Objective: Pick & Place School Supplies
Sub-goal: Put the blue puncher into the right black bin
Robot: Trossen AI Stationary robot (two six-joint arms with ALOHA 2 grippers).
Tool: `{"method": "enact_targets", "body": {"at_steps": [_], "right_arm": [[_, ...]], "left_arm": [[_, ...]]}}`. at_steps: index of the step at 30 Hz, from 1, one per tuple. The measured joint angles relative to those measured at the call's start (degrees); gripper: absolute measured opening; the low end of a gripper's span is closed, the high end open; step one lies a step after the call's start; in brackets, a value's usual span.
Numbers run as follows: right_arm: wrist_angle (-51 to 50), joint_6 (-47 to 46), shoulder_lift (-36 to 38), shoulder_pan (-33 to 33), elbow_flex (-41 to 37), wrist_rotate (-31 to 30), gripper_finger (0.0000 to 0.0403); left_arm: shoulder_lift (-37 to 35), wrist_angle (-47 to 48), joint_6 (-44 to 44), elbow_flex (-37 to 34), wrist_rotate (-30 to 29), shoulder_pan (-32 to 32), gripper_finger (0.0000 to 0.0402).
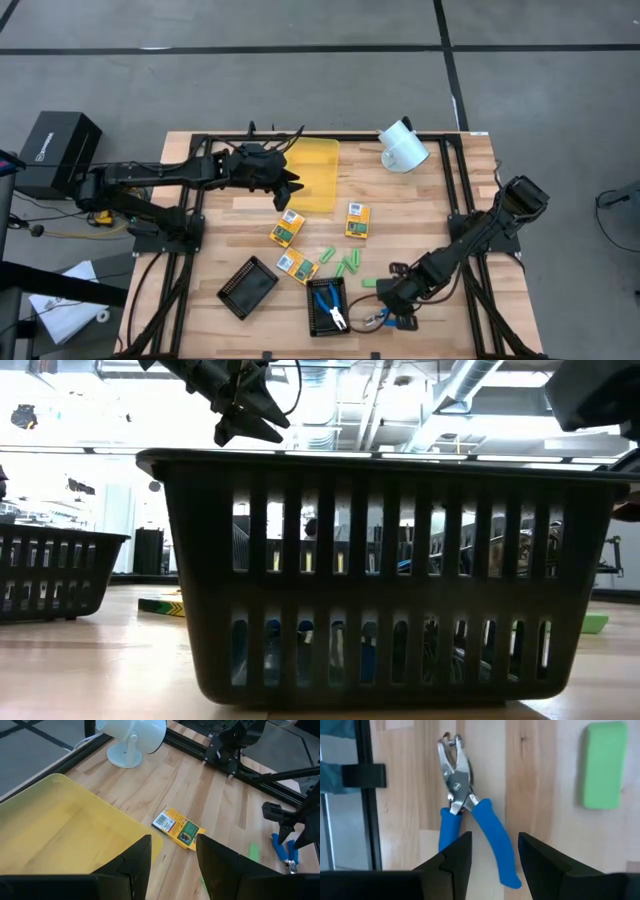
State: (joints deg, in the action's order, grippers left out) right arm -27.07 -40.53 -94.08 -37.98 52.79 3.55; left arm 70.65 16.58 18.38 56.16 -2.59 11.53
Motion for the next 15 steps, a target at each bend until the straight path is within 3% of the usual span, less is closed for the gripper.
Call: {"method": "enact_targets", "body": {"at_steps": [15], "right_arm": [[6.19,-3.3,0.0,0.92,-5.28,2.56,0.0148]], "left_arm": [[0.0,0.13,-1.71,-0.02,0.02,0.0,0.015]]}}
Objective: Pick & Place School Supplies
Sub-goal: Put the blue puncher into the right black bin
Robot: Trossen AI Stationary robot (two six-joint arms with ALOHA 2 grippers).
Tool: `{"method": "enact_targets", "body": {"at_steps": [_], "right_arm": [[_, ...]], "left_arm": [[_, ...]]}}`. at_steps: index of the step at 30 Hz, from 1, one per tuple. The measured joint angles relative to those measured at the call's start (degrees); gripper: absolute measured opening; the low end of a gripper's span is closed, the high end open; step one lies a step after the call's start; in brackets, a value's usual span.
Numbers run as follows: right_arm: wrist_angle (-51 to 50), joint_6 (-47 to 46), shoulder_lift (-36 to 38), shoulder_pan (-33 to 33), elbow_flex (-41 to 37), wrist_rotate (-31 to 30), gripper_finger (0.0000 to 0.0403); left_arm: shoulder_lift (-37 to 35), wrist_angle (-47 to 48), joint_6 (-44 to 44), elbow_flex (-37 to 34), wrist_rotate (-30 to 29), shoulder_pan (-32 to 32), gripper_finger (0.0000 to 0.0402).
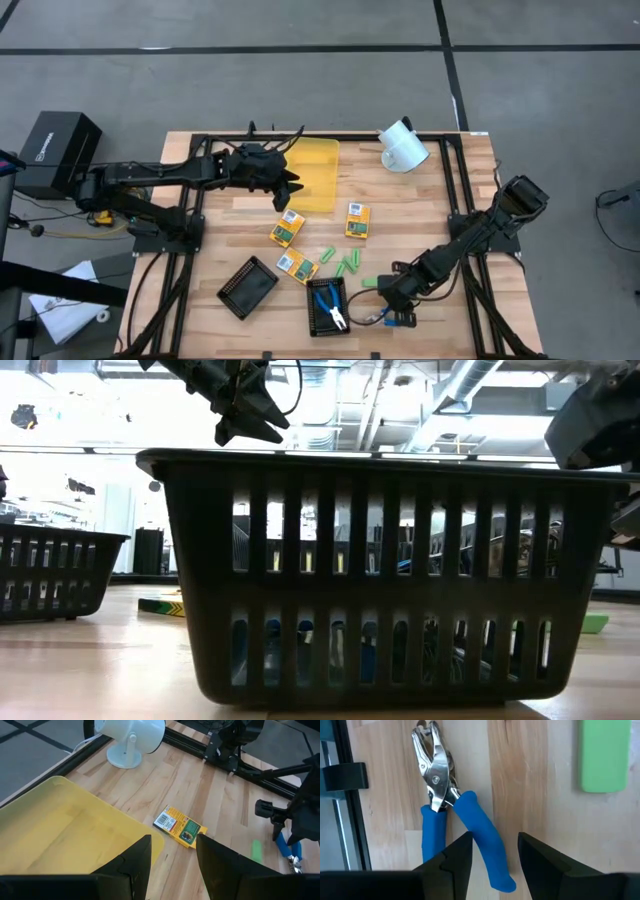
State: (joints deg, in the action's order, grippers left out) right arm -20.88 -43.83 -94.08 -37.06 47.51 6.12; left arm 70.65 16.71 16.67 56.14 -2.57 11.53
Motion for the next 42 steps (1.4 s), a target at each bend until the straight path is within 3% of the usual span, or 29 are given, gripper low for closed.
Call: {"method": "enact_targets", "body": {"at_steps": [28,32,38,42], "right_arm": [[5.05,3.93,0.22,0.78,-6.23,1.51,0.0136],[6.05,3.94,0.33,1.22,-7.53,1.49,0.011],[5.75,3.98,0.28,3.48,-7.76,2.97,0.0021],[6.21,5.12,0.16,5.69,-7.94,5.36,0.0022]], "left_arm": [[0.0,0.01,-1.4,0.0,0.02,0.0,0.015],[0.0,0.02,-1.4,0.0,0.02,0.02,0.015],[0.0,0.05,-1.4,0.0,0.02,0.02,0.015],[0.0,0.24,-1.4,0.0,0.02,0.02,0.015]]}}
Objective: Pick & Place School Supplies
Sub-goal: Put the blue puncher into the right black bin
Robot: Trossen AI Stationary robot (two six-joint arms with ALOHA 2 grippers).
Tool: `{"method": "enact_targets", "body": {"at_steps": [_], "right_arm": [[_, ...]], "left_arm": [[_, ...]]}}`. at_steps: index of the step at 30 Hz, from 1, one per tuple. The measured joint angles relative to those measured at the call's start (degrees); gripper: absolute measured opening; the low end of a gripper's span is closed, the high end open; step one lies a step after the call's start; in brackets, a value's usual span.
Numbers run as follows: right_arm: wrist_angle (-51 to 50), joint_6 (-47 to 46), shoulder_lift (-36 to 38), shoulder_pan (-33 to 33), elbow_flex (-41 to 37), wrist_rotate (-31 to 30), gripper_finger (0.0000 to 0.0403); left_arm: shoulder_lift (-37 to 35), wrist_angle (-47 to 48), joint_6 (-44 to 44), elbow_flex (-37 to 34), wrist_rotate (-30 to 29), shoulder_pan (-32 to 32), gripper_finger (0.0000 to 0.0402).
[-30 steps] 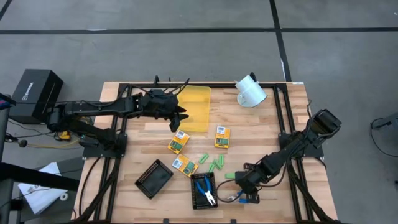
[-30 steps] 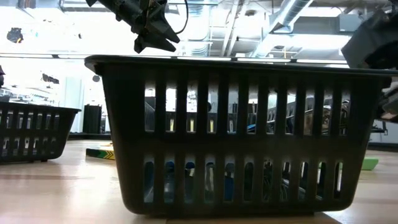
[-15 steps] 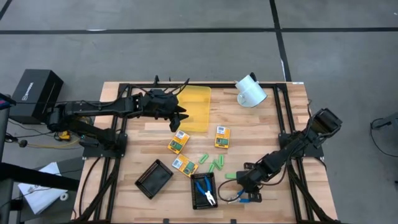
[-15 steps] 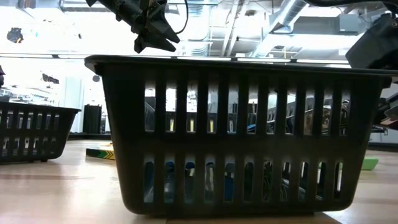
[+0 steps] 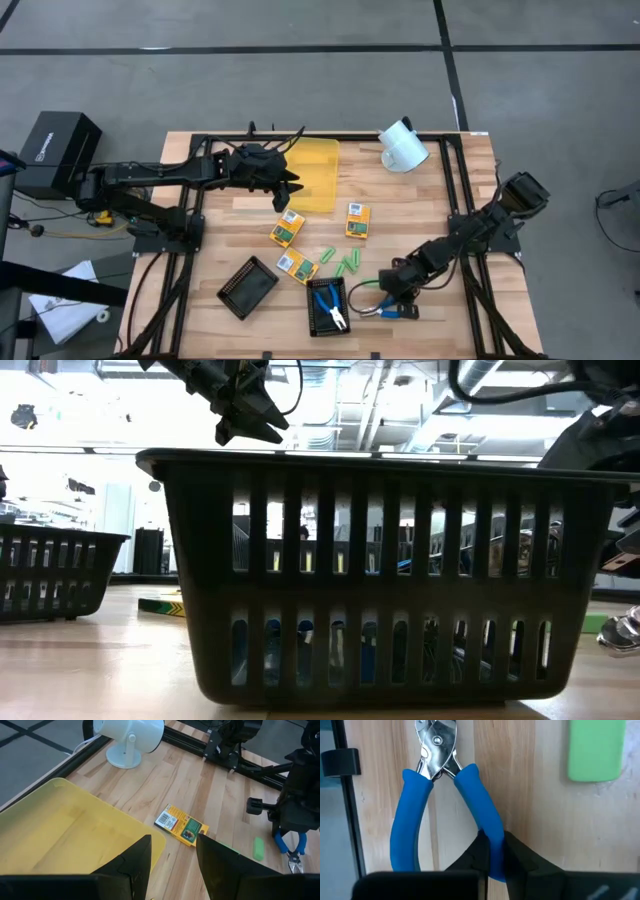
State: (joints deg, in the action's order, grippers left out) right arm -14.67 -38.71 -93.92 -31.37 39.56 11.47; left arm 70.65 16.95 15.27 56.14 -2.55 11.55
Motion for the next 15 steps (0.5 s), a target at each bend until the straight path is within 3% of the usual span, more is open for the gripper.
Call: {"method": "enact_targets", "body": {"at_steps": [8,15], "right_arm": [[3.35,-0.78,0.96,1.42,-0.32,3.96,0.0021],[6.35,-7.74,8.69,-0.2,-0.34,2.15,0.0021]], "left_arm": [[0.0,0.11,0.02,0.0,0.0,0.01,0.015],[0.0,0.04,0.11,0.0,0.0,-0.01,0.015]]}}
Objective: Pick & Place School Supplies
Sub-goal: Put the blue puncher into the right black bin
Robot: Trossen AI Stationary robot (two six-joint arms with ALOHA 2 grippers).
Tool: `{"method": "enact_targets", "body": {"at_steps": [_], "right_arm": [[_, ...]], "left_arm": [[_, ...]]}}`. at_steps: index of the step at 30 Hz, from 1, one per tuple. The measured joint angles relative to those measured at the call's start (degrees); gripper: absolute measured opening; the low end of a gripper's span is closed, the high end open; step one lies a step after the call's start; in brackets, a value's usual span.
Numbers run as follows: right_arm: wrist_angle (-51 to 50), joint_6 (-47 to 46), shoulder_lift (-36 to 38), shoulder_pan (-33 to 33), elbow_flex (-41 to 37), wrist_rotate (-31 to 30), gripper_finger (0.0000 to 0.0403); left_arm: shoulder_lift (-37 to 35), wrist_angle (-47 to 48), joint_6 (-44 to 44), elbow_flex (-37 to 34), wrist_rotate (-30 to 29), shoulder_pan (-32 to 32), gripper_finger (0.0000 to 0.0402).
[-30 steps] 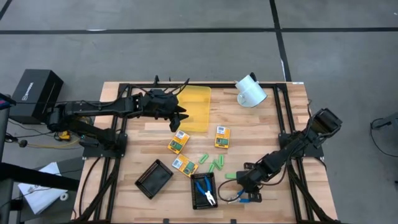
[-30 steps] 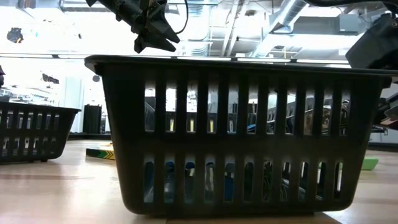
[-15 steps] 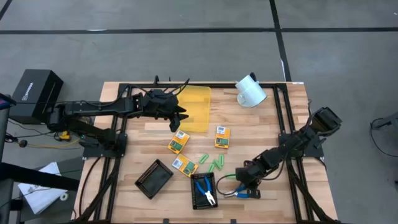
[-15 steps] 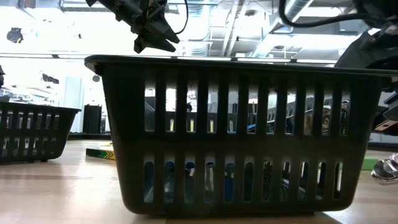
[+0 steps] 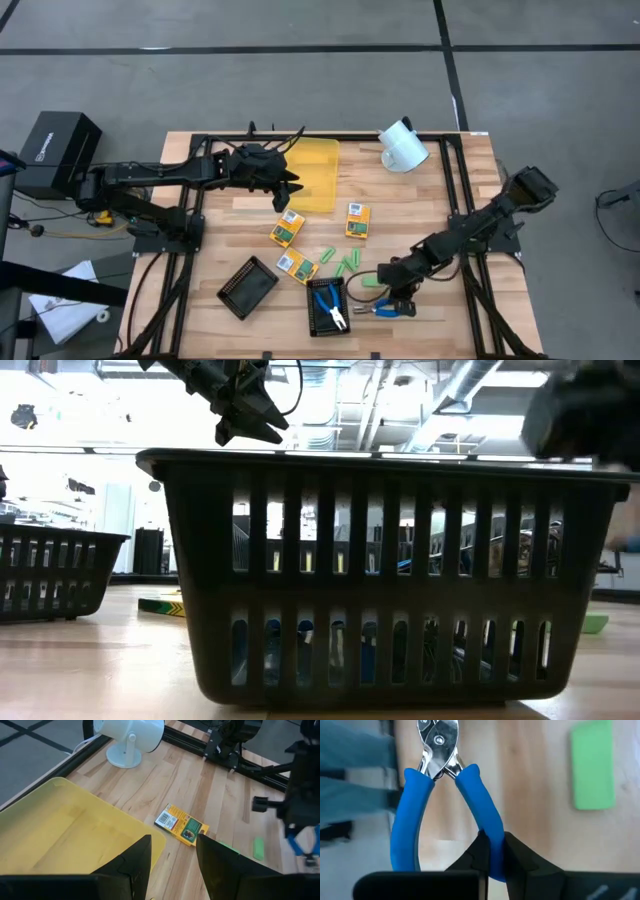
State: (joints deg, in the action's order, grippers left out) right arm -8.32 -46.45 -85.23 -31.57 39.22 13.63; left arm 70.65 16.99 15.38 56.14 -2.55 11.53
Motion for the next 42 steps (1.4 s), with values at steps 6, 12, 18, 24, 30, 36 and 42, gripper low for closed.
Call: {"method": "enact_targets", "body": {"at_steps": [6,12,18,24,30,36,42], "right_arm": [[2.62,-6.63,7.8,-0.12,0.16,-6.53,0.0021],[3.8,-15.06,9.77,2.29,1.43,-14.2,0.0021],[4.14,-15.58,5.05,5.09,8.44,-17.55,0.0021],[4.74,-16.15,-2.18,6.61,14.95,-17.07,0.0021],[10.71,-24.79,-9.05,5.57,17.84,-16.7,0.0021],[14.92,-36.08,-10.53,2.14,17.87,-24.17,0.0021],[10.65,-51.32,-10.75,-3.4,21.32,-41.52,0.0021]], "left_arm": [[0.0,-0.15,-0.04,-0.02,-0.68,0.13,0.015],[0.0,-0.5,0.04,-0.02,-1.12,0.13,0.015],[0.0,-0.8,0.03,-0.02,-3.06,0.31,0.015],[0.0,-0.85,-0.07,-0.02,-6.16,2.02,0.015],[0.0,-0.83,-0.52,-0.02,-6.62,5.51,0.015],[0.0,-0.92,-2.82,-0.02,-5.95,7.73,0.015],[0.0,-0.95,-3.12,-0.02,-3.69,8.86,0.015]]}}
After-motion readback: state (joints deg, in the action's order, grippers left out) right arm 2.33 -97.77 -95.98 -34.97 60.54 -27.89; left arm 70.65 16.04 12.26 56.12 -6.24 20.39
